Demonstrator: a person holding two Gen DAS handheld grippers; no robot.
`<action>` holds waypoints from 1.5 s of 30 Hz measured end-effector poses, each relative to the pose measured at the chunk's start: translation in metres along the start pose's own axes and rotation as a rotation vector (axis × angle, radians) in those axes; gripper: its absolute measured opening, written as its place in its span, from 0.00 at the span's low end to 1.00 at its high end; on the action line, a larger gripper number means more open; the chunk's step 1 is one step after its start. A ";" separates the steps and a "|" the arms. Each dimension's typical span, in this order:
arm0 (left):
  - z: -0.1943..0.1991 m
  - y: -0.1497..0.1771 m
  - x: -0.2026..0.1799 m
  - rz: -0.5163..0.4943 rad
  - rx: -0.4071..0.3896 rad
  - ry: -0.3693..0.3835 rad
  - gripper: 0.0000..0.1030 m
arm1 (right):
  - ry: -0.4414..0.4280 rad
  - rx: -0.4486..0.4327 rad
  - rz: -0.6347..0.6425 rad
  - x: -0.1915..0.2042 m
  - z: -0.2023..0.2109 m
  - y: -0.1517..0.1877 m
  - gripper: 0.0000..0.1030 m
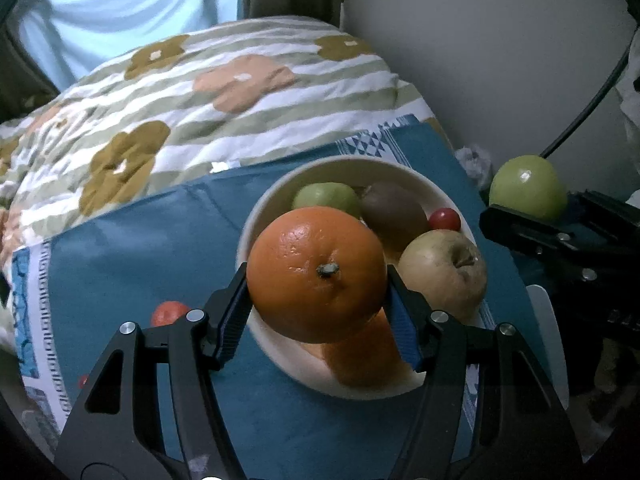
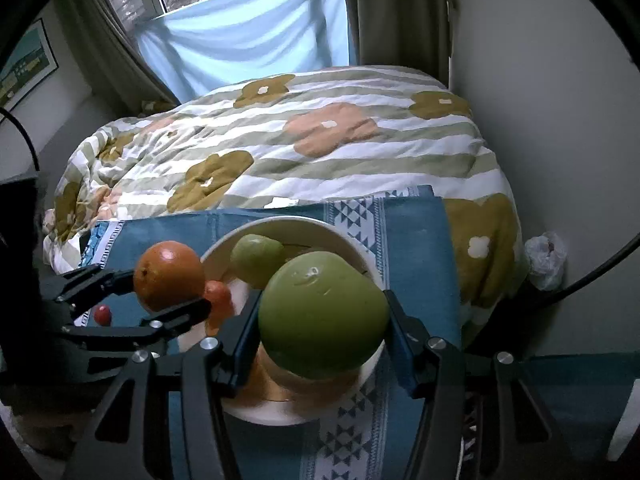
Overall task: Organize fruits
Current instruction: 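Carry the large orange into the bowl and open the left tool while the right tool carries the apple, then lower the green apple into the white bowl and open the right tool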
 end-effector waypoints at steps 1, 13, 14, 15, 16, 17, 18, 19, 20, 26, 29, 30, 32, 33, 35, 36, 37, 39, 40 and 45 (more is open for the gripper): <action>-0.003 0.000 -0.003 0.000 0.003 -0.002 0.65 | -0.002 0.002 -0.002 -0.002 -0.001 0.000 0.51; -0.002 -0.001 -0.014 -0.015 -0.048 -0.045 1.00 | -0.018 -0.001 -0.007 -0.016 0.000 0.000 0.51; 0.002 -0.002 -0.012 -0.006 -0.062 -0.044 1.00 | -0.019 -0.003 -0.007 -0.016 0.000 -0.001 0.51; 0.006 -0.002 -0.009 0.003 -0.070 -0.037 1.00 | -0.021 -0.004 -0.006 -0.016 0.001 -0.001 0.51; 0.009 -0.002 -0.004 0.011 -0.069 -0.040 1.00 | -0.023 -0.005 -0.005 -0.016 0.001 -0.001 0.51; 0.011 -0.002 -0.002 0.015 -0.067 -0.047 1.00 | -0.024 -0.007 -0.002 -0.015 0.002 -0.002 0.51; 0.013 -0.001 0.003 0.020 -0.067 -0.054 1.00 | -0.025 -0.008 0.000 -0.014 0.002 -0.002 0.51; 0.015 0.000 0.007 0.028 -0.067 -0.059 1.00 | -0.027 -0.008 0.002 -0.013 0.002 -0.002 0.51; 0.017 0.002 0.012 0.036 -0.068 -0.063 1.00 | -0.031 -0.009 0.004 -0.011 0.002 -0.003 0.51; 0.027 0.015 0.036 0.093 -0.055 -0.090 1.00 | -0.052 -0.008 0.021 -0.001 -0.003 -0.006 0.51; 0.035 0.022 0.047 0.117 -0.053 -0.100 1.00 | -0.067 -0.002 0.032 0.005 -0.008 -0.007 0.51; 0.036 0.024 0.048 0.121 -0.053 -0.103 1.00 | -0.075 0.002 0.038 0.008 -0.011 -0.008 0.51; 0.040 0.028 0.055 0.134 -0.056 -0.112 1.00 | -0.084 0.006 0.047 0.010 -0.015 -0.009 0.51; 0.041 0.030 0.057 0.139 -0.056 -0.117 1.00 | -0.091 0.010 0.054 0.012 -0.019 -0.010 0.51; 0.044 0.034 0.062 0.153 -0.055 -0.130 1.00 | -0.101 0.018 0.072 0.015 -0.027 -0.012 0.51; 0.045 0.037 0.065 0.162 -0.054 -0.135 1.00 | -0.103 0.023 0.078 0.016 -0.030 -0.013 0.51; 0.046 0.040 0.068 0.172 -0.052 -0.143 1.00 | -0.110 0.029 0.082 0.015 -0.035 -0.014 0.51; 0.047 0.045 0.073 0.190 -0.048 -0.156 1.00 | -0.125 0.038 0.081 0.013 -0.043 -0.016 0.51; 0.049 0.049 0.076 0.202 -0.045 -0.166 1.00 | -0.129 0.042 0.083 0.012 -0.046 -0.016 0.51; 0.050 0.063 0.086 0.254 -0.027 -0.193 1.00 | -0.177 0.052 0.100 0.007 -0.060 -0.017 0.51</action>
Point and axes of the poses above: each gripper's, at about its wrist camera, not at the fingertips, and z roughly against the way its jaws point, x to its left, y to its underside, the point moved 3 cm from there along -z, roughly the way its jaws point, and after that the axes turned 12 degrees about -y, right-handed, at the moved point
